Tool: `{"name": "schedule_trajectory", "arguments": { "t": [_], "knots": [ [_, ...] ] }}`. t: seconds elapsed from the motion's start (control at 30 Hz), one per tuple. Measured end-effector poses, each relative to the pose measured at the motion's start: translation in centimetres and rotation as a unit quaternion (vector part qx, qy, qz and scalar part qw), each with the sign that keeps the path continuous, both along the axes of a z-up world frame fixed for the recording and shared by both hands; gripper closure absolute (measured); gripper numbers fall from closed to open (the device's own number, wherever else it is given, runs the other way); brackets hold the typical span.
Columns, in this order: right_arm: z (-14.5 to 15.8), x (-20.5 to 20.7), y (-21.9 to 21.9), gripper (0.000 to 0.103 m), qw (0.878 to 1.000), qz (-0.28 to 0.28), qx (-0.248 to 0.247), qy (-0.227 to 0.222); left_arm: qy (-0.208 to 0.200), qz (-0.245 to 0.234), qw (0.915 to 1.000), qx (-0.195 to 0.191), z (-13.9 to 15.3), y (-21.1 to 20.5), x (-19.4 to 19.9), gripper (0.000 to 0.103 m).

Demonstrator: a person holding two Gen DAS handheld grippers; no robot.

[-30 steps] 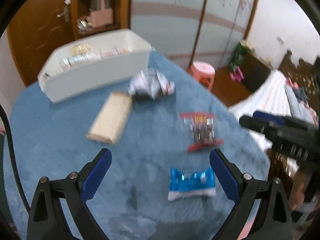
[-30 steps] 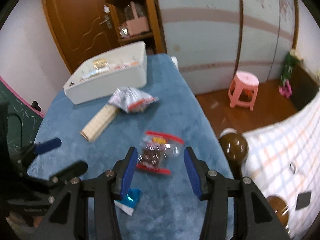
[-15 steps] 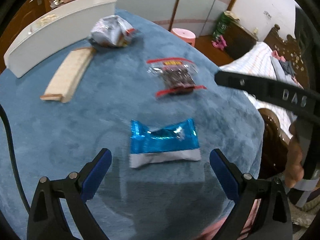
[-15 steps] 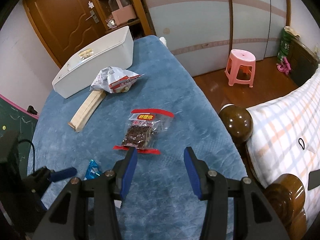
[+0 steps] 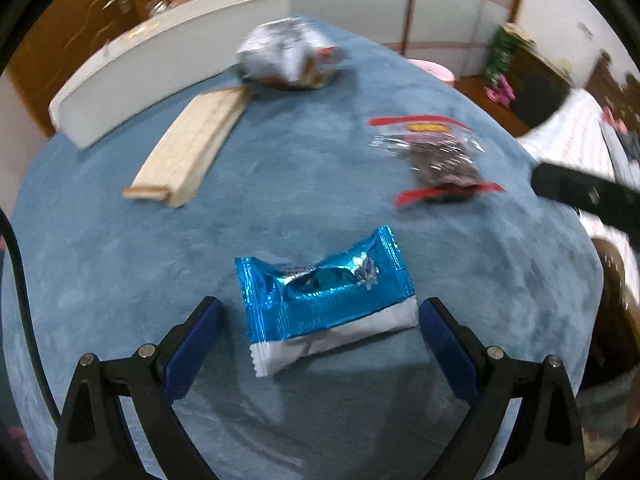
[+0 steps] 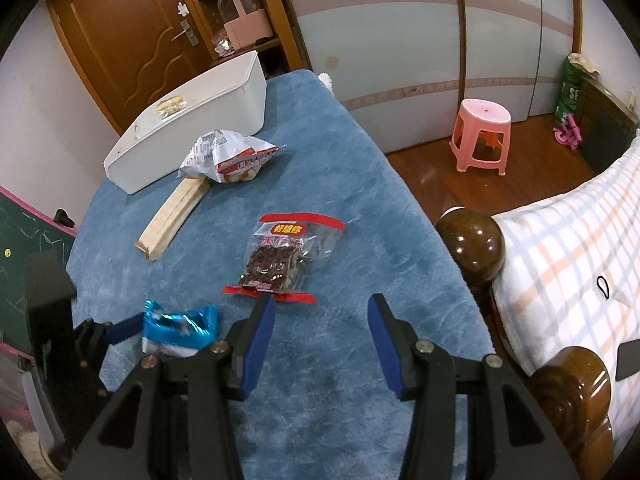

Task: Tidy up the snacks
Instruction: 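Grasp the blue foil packet with the left tool while the right tool grasps the red-edged jerky bag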

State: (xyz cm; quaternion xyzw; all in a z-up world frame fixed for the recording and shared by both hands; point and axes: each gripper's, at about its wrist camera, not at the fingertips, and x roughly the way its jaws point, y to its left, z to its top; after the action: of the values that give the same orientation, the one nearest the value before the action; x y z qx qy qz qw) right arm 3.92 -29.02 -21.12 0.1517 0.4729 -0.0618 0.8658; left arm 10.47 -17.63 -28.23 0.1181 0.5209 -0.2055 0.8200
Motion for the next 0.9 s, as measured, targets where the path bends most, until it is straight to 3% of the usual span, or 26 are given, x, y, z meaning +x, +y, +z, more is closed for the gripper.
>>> {"name": "schedule_trajectory", "arguments": {
  "t": [0.2, 0.57, 0.77, 0.9],
  "knots": [
    [-1.1, 1.5, 0.6, 0.054, 1.0, 0.015, 0.015, 0.011, 0.004, 0.015, 0.9998, -0.016, 0.0, 0.9, 1.0, 0.008],
    [-4.0, 5.1, 0.3, 0.052, 0.995, 0.005, 0.094, 0.037, 0.007, 0.018, 0.9977, -0.065, 0.5, 3.3, 1.8, 0.018],
    [-3.9, 5.9, 3.4, 0.026, 0.998, 0.04, 0.02, 0.041, 0.002, 0.019, 0.9969, -0.076, 0.5, 4.1, 2.3, 0.021],
    [-4.3, 6.2, 5.7, 0.024, 0.995, 0.062, -0.057, 0.048, -0.007, 0.008, 0.998, -0.062, 0.3, 3.5, 1.8, 0.021]
  ]
}}
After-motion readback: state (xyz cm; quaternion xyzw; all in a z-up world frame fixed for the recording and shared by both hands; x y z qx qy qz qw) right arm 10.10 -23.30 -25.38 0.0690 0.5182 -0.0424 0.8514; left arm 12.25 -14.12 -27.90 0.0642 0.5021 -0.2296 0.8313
